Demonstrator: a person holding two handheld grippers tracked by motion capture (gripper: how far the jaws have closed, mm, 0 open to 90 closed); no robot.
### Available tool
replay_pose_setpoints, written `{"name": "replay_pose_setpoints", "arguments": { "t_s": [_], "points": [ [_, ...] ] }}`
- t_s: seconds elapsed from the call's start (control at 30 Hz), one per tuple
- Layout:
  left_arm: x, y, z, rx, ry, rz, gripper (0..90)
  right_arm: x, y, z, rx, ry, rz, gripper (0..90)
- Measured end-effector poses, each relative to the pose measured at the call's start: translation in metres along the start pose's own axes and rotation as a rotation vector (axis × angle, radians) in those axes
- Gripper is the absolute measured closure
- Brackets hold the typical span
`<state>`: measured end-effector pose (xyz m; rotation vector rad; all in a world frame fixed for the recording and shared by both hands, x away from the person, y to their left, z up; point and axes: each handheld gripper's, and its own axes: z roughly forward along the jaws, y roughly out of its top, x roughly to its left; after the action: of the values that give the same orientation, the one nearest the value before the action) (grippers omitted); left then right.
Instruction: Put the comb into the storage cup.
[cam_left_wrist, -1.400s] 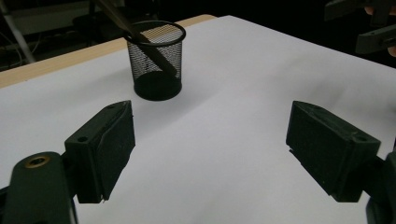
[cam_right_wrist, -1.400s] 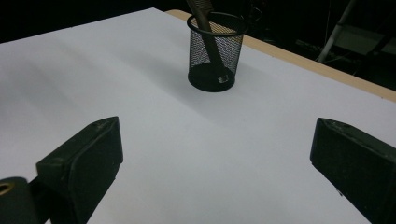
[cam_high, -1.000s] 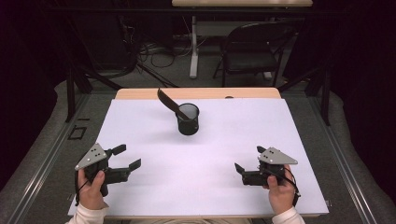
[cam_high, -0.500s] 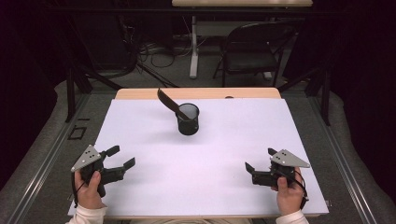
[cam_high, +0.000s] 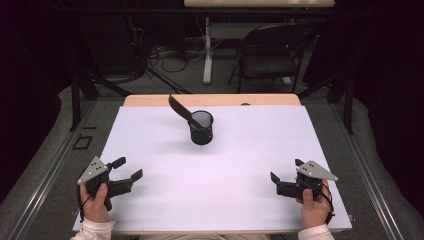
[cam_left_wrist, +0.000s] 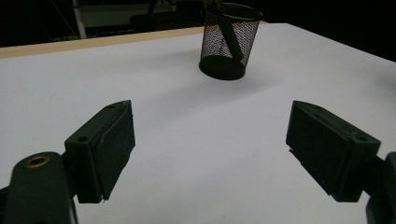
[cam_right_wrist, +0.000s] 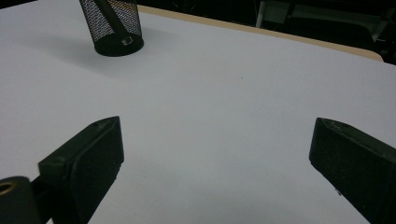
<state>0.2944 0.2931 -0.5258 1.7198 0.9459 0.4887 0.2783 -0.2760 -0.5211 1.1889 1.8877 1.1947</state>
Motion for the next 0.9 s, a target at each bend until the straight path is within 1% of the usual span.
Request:
{"name": "replay_pose_setpoints", "arguments": {
  "t_s": [0.07,0.2,0.53,0.73,0.8,0.83,0.9],
  "points": [
    [0.0,-0.001,0.001,-0.001,0.0,0.006,15.7,-0.002,-0.002,0.001,0.0,0.0,0.022,3.0],
    [-0.001,-0.002,0.002,0.004,-0.002,0.018,15.7,-0.005,-0.004,0.003,0.009,-0.003,0.031,3.0],
    [0.0,-0.006,0.007,0.02,0.0,0.02,15.7,-0.013,-0.009,0.006,0.015,-0.025,0.053,3.3],
    [0.0,-0.007,0.009,0.028,0.0,0.026,15.7,-0.016,-0.011,0.007,0.02,-0.024,0.074,3.3],
    [0.0,-0.007,0.01,0.03,0.001,0.024,15.7,-0.016,-0.011,0.008,0.02,-0.022,0.075,3.3],
    [0.0,-0.007,0.01,0.033,0.001,0.025,15.7,-0.016,-0.011,0.008,0.028,-0.023,0.075,3.3],
    [0.0,-0.007,0.01,0.033,-0.001,0.027,15.7,-0.016,-0.012,0.009,0.021,-0.022,0.084,3.3]
  ]
}}
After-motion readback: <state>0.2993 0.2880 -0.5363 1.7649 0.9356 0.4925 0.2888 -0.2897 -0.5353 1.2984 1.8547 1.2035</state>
